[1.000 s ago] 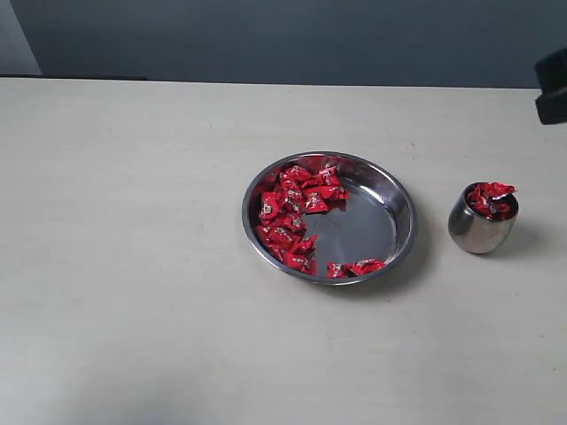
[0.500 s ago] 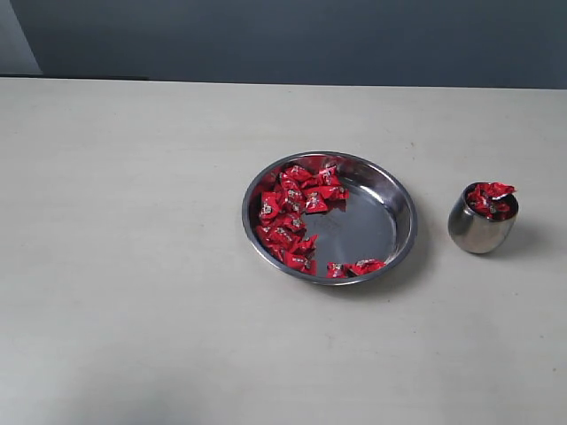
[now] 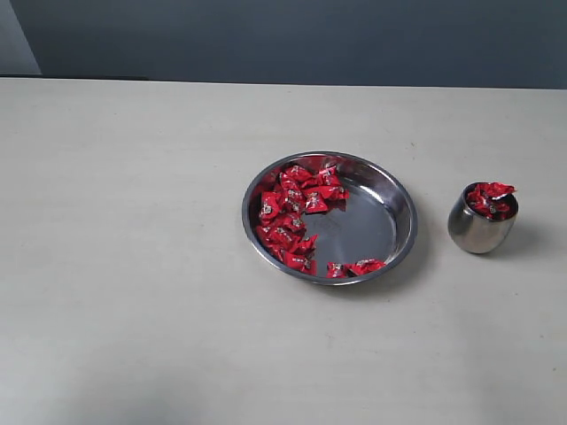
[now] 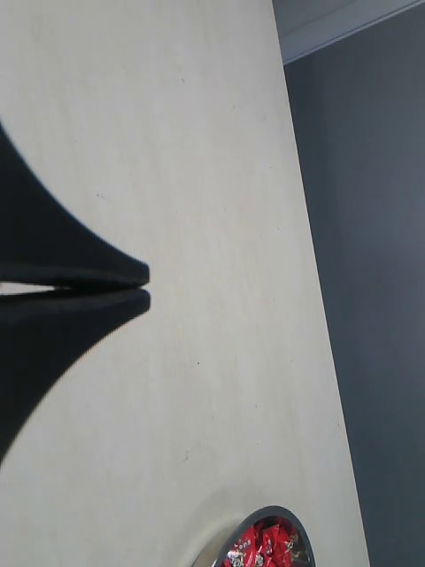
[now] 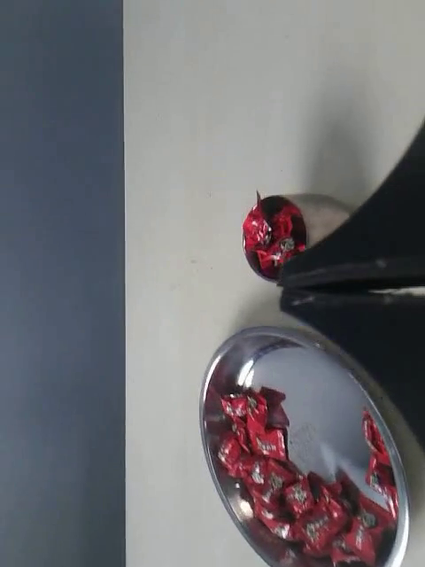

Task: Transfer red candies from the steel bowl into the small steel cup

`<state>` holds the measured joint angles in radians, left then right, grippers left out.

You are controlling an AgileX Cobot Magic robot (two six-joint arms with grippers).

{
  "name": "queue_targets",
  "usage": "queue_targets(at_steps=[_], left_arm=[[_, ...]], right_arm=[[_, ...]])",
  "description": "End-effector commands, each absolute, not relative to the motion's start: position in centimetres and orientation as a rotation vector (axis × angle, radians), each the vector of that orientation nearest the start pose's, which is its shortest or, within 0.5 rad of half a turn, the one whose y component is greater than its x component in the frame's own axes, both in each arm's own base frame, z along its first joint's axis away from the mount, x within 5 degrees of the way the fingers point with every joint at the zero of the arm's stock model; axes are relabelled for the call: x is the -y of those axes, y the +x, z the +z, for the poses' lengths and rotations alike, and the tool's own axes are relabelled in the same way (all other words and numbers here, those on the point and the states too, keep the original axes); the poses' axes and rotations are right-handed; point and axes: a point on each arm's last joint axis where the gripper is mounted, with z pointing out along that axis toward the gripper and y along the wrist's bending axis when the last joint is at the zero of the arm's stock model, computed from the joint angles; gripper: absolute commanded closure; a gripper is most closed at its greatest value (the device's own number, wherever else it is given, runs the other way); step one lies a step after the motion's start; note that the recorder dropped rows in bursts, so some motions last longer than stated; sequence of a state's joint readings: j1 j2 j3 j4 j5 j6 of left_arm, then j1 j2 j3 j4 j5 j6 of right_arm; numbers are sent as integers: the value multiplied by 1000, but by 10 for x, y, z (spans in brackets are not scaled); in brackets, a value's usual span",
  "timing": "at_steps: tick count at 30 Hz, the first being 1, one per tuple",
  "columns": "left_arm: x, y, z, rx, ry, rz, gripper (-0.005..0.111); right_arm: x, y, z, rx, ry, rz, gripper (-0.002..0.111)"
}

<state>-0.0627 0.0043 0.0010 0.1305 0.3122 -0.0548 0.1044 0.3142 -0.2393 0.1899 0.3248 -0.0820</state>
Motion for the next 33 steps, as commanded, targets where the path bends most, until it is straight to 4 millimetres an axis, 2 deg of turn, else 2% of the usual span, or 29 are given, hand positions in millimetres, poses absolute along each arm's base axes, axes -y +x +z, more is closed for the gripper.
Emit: queue_targets(at_steps=[1, 2, 7, 11, 17, 25, 33], left_arm=[[0, 54, 186, -1787, 98, 34, 106], [0, 54, 186, -1787, 98, 34, 106], [0, 54, 186, -1787, 98, 34, 106], [0, 54, 186, -1787, 98, 34, 106], [0, 54, 186, -1787, 98, 34, 106], [0, 54, 186, -1787, 98, 34, 106], [0, 54, 186, -1787, 98, 34, 106]], right_arm=[[-3, 68, 212, -1813, 35, 71, 109], [0, 64, 205, -1799, 50, 31, 109], [5, 54, 193, -1747, 121, -69, 109], [8, 53, 182, -1829, 181, -120, 109], [10, 52, 180, -1850, 160, -160, 109], [13, 51, 180, -1839, 242, -173, 109], [14, 51, 181, -1832, 251, -178, 109]])
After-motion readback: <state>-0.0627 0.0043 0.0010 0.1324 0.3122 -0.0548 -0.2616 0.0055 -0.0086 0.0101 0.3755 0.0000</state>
